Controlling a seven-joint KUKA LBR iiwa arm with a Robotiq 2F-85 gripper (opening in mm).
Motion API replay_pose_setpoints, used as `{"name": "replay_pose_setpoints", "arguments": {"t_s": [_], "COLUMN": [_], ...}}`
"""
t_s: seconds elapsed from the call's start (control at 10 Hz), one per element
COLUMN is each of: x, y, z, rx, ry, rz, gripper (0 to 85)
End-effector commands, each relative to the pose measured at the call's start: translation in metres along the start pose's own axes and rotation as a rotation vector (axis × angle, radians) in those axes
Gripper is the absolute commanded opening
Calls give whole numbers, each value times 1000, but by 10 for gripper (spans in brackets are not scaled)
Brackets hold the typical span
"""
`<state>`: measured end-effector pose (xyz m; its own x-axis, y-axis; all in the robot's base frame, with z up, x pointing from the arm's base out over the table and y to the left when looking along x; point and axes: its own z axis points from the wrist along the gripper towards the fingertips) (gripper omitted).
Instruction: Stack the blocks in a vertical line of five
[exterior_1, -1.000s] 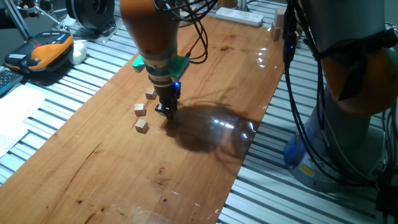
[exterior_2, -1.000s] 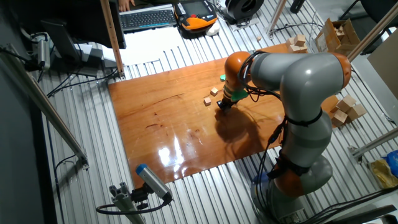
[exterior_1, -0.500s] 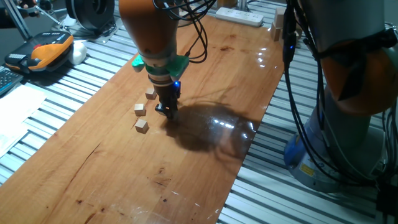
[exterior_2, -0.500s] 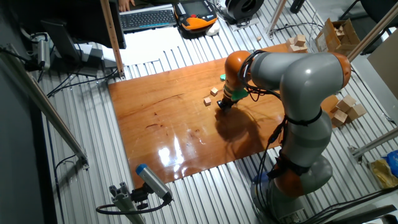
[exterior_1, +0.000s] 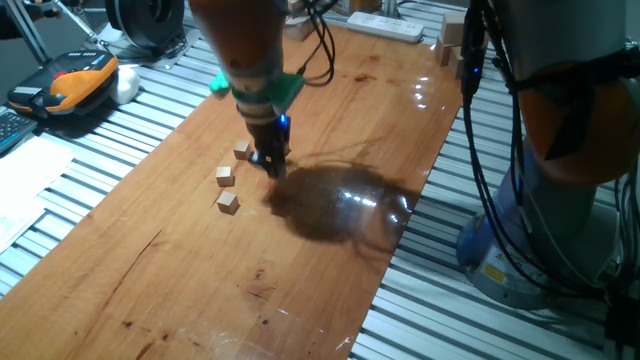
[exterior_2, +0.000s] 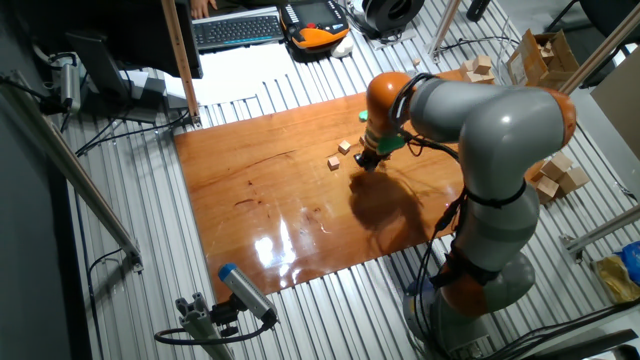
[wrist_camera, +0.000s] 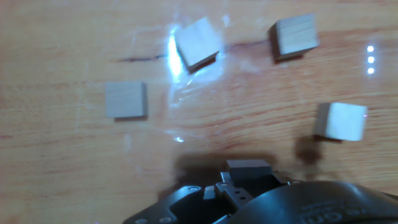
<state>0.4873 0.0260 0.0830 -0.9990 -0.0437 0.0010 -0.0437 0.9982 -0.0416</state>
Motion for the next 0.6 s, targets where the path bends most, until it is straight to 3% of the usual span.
{"name": "replay_pose_setpoints", "arguments": {"t_s": [0.0,0.5], "x": [-1,-15], "y": [-4,-35], "z": [-4,-22], "rx": [-6,-8], "ry": [-9,-17], "rz": [13,22], "gripper": [0,0]}}
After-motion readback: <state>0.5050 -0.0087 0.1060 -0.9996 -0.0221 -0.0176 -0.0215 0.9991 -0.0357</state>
